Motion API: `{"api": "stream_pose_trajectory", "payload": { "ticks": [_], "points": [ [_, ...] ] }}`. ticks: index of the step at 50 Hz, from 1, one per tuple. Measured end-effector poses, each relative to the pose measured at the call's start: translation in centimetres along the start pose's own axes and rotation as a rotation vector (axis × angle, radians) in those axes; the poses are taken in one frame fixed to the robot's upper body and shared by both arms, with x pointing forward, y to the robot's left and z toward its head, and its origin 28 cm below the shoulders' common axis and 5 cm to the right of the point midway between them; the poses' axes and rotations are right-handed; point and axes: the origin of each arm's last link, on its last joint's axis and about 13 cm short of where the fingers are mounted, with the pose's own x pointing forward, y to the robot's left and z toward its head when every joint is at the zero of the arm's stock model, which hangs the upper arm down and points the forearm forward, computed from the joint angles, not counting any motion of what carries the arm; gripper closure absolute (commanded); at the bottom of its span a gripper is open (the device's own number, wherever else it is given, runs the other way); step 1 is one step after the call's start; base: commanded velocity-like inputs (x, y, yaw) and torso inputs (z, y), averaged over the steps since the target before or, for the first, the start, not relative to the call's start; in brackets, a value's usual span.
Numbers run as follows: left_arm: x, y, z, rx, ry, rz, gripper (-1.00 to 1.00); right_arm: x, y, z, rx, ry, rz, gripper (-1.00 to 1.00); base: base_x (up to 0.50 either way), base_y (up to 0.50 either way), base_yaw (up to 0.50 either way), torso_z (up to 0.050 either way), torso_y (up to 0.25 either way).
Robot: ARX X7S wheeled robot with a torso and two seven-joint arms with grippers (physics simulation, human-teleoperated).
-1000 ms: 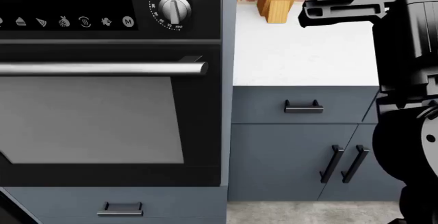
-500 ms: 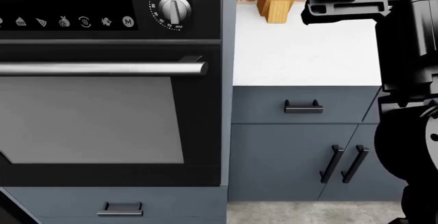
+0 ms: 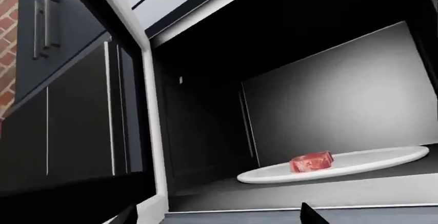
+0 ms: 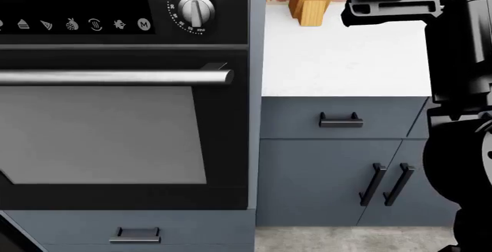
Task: Open the microwave door
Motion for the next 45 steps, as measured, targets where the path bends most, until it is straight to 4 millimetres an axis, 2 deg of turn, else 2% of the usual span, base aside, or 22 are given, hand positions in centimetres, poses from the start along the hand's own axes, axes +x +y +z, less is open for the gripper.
{"api": "stream_pose_trajectory", "payload": {
  "ticks": [18,45],
  "points": [
    [1.2,1.8,-0.6,0.078,0.06,0.072,-1.0,0.0,-0.1,0.1,0.0,-0.003,-0.003,-1.0,0.0,0.0,0.0,0.0,0.0],
    [3.7,2.7,-2.5,0.152,0.132,0.125,-1.0,0.3,0.1,0.6,-0.008,-0.012,0.005,-1.0,0.0,0.0,0.0,0.0,0.0]
  ]
}}
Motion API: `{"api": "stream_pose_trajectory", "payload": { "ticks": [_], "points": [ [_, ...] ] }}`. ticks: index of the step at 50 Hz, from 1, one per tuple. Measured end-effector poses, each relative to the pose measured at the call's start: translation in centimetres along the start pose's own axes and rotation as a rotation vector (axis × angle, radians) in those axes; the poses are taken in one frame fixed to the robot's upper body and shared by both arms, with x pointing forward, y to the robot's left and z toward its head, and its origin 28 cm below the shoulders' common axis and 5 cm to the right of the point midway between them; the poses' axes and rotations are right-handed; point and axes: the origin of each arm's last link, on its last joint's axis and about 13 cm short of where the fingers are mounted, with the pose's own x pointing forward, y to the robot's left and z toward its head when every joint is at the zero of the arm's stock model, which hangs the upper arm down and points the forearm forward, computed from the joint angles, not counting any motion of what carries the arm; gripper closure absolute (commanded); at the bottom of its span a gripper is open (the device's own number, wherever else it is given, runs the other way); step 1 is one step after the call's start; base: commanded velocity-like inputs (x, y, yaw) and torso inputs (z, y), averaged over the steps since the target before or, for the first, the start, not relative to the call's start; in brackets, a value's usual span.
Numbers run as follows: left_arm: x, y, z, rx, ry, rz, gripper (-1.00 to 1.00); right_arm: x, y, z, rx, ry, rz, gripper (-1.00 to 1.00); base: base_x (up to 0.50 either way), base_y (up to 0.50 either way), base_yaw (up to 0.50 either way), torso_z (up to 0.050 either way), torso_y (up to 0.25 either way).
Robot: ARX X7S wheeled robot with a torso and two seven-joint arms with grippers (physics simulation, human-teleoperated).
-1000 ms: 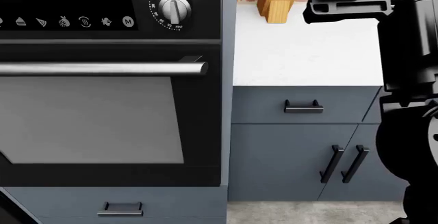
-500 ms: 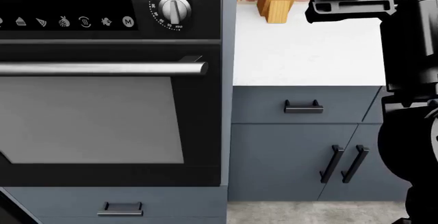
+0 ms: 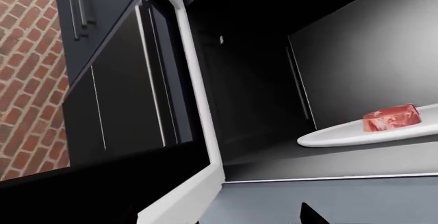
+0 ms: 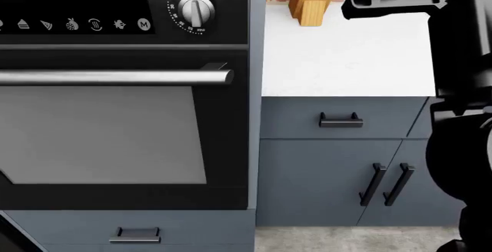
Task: Open the microwave door
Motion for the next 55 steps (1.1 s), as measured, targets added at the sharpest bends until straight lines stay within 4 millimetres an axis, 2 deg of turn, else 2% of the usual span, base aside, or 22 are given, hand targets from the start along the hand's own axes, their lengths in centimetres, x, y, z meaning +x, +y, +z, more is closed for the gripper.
{"api": "stream_pose_trajectory", "payload": {
  "ticks": [36,55],
  "points": [
    [3.4,2.4,-2.0,0.085,0.115,0.136,-1.0,0.3,0.3,0.4,-0.013,-0.007,0.006,-1.0,0.0,0.0,0.0,0.0,0.0],
    [4.3,4.3,-3.3,0.107,0.182,0.217,-1.0,0.5,0.5,0.5,-0.018,-0.008,0.012,-1.0,0.0,0.0,0.0,0.0,0.0]
  ]
}}
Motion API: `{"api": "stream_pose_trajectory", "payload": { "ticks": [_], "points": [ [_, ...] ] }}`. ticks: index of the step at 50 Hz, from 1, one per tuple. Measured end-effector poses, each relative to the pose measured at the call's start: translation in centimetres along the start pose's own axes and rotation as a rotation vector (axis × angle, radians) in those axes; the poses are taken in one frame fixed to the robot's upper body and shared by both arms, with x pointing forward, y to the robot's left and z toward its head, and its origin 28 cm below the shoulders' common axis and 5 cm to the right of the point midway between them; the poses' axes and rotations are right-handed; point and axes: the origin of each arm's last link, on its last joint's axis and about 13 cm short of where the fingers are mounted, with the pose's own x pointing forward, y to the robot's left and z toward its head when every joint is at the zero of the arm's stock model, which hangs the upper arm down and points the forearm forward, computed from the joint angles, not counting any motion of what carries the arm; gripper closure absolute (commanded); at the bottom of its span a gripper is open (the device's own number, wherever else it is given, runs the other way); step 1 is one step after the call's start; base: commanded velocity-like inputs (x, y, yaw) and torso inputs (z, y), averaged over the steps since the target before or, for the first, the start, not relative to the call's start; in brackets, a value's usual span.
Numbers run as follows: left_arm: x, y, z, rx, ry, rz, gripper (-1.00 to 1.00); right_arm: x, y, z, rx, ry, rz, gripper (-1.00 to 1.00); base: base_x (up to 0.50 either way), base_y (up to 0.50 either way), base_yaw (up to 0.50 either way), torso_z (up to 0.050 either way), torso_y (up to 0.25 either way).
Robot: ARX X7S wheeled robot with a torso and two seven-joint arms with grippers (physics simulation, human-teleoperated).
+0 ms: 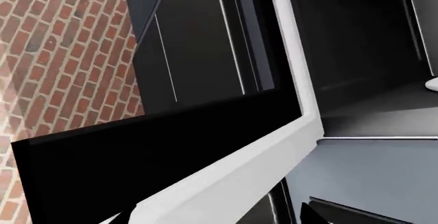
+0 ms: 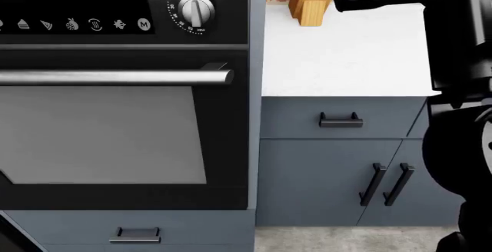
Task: Open the microwave door
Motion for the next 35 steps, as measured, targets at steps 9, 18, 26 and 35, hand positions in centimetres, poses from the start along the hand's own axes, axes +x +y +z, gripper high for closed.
{"api": "stream_pose_trajectory", "payload": {
  "ticks": [9,18,26,35],
  "points": [
    [0.6,1.0,-0.5,0.009,0.028,0.042,-1.0,0.1,0.1,0.0,-0.002,0.0,0.002,-1.0,0.0,0.0,0.0,0.0,0.0],
    [1.3,2.0,-0.7,0.018,0.054,0.087,-1.0,0.1,0.1,0.0,-0.004,0.001,0.004,-1.0,0.0,0.0,0.0,0.0,0.0],
    [2.2,2.5,-0.4,0.03,0.073,0.129,-1.0,0.1,0.2,-0.2,-0.009,0.004,0.005,-1.0,0.0,0.0,0.0,0.0,0.0],
    [3.0,3.6,-0.4,0.067,0.099,0.191,-1.0,0.2,0.2,-0.3,-0.014,0.007,0.008,-1.0,0.0,0.0,0.0,0.0,0.0]
  ]
}}
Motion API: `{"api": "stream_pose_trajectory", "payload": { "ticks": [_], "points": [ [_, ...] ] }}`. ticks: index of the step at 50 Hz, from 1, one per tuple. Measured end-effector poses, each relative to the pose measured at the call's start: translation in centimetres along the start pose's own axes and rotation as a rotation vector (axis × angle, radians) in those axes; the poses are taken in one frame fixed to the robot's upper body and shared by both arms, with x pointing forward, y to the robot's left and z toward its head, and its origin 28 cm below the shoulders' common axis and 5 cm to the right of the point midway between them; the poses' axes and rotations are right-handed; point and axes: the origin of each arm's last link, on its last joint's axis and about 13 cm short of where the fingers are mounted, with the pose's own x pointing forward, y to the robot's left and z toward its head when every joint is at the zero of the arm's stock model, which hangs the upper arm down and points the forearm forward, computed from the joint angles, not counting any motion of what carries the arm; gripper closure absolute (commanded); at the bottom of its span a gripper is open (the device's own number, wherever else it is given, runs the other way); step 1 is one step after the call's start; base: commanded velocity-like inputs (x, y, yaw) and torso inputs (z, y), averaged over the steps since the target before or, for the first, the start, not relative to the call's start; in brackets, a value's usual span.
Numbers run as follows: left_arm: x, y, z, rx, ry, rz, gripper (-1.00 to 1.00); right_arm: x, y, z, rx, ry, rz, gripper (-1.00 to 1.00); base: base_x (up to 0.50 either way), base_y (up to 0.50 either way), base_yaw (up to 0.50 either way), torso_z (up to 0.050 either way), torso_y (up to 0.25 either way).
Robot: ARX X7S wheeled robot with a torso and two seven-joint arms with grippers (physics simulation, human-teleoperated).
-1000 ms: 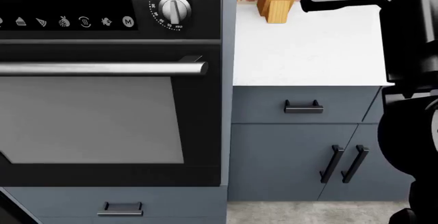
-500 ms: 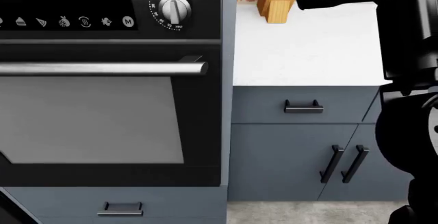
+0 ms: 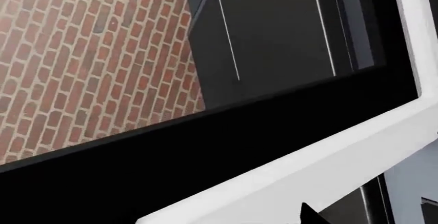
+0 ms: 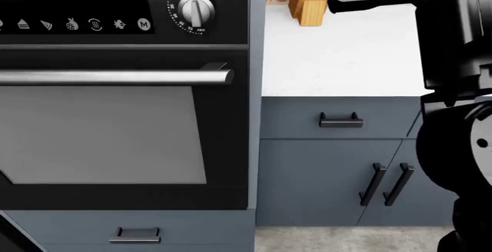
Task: Open the microwave door
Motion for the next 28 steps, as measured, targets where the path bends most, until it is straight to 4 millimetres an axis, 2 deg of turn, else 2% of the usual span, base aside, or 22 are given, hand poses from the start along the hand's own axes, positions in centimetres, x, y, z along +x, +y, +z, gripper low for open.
{"api": "stream_pose_trajectory", "payload": {
  "ticks": [15,28],
  "points": [
    [1.0,1.7,-0.6,0.059,0.05,0.091,-1.0,0.0,0.0,0.0,-0.007,0.002,0.003,-1.0,0.0,0.0,0.0,0.0,0.0],
    [1.3,2.2,-0.9,0.076,0.066,0.122,-1.0,0.0,0.0,-0.1,-0.008,0.003,0.003,-1.0,0.0,0.0,0.0,0.0,0.0]
  ]
}}
